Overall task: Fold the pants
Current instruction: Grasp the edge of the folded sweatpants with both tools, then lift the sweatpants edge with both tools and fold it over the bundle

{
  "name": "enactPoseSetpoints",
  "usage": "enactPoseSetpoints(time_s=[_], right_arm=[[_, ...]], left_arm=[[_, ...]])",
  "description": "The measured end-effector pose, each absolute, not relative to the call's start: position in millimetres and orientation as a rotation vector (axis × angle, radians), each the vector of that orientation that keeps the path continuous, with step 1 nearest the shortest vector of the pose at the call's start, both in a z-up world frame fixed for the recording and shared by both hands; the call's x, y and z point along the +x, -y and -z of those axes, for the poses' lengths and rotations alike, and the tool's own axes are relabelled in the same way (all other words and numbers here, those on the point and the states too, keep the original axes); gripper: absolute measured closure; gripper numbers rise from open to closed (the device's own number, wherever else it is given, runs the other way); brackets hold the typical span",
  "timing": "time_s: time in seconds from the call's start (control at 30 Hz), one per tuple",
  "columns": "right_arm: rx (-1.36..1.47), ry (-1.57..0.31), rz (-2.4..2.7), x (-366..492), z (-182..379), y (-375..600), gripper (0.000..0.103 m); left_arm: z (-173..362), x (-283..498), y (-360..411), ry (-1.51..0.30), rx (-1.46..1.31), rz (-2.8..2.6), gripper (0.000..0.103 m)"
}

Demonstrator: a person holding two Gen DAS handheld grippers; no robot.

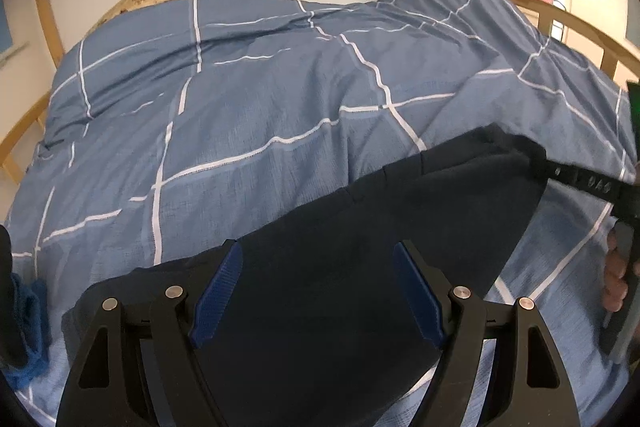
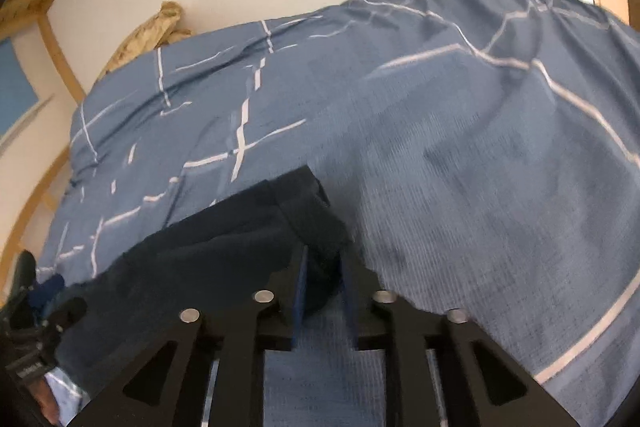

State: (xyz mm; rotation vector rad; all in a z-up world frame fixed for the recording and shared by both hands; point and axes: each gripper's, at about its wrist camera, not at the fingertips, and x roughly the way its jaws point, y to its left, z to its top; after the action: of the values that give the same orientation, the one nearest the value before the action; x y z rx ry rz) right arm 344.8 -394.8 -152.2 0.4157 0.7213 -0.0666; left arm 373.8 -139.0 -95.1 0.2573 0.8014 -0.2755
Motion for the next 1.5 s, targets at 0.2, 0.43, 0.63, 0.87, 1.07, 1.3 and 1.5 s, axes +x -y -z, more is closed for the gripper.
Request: enactPoseSetpoints(time_s=[0.2, 0.43, 0.63, 0.87, 1.07, 1.3, 1.5], right_arm=[[0.52, -0.722, 0.074, 335.2, 166.2, 405.7, 0.051], [0.575, -0.738, -0.006, 351.2, 176.3, 402.8, 0.056], [0.543, -0.685, -0.012, 341.7, 161.5, 396.5, 0.083], [0.397, -0.643, 0.105, 331.8, 138.4, 387.7, 0.085], [0.42, -0.703, 0.13, 336.0, 164.1, 393.1, 0.08], [0.535, -0.698, 0.108, 325.6, 171.6, 399.4, 0.055], [0.622, -0.68, 0.068, 325.7, 179.9, 407.4, 0.055]], left_arm=[[105.5, 369.4, 143.5, -0.815, 0.263, 0.282, 0.026], [112.6, 372.1, 140.2, -0.838, 0.265, 0.248, 0.026], [104.0, 369.3, 134.3, -0.819, 0.251, 0.245, 0.026], [113.5, 371.5, 121.3, -0.872, 0.19, 0.231, 0.024], [124.2, 359.9, 120.2, -0.866, 0.248, 0.206, 0.024], [115.5, 344.6, 124.2, -0.814, 0.212, 0.187, 0.015], [111.2, 343.0, 134.9, -0.78, 0.234, 0.184, 0.015]])
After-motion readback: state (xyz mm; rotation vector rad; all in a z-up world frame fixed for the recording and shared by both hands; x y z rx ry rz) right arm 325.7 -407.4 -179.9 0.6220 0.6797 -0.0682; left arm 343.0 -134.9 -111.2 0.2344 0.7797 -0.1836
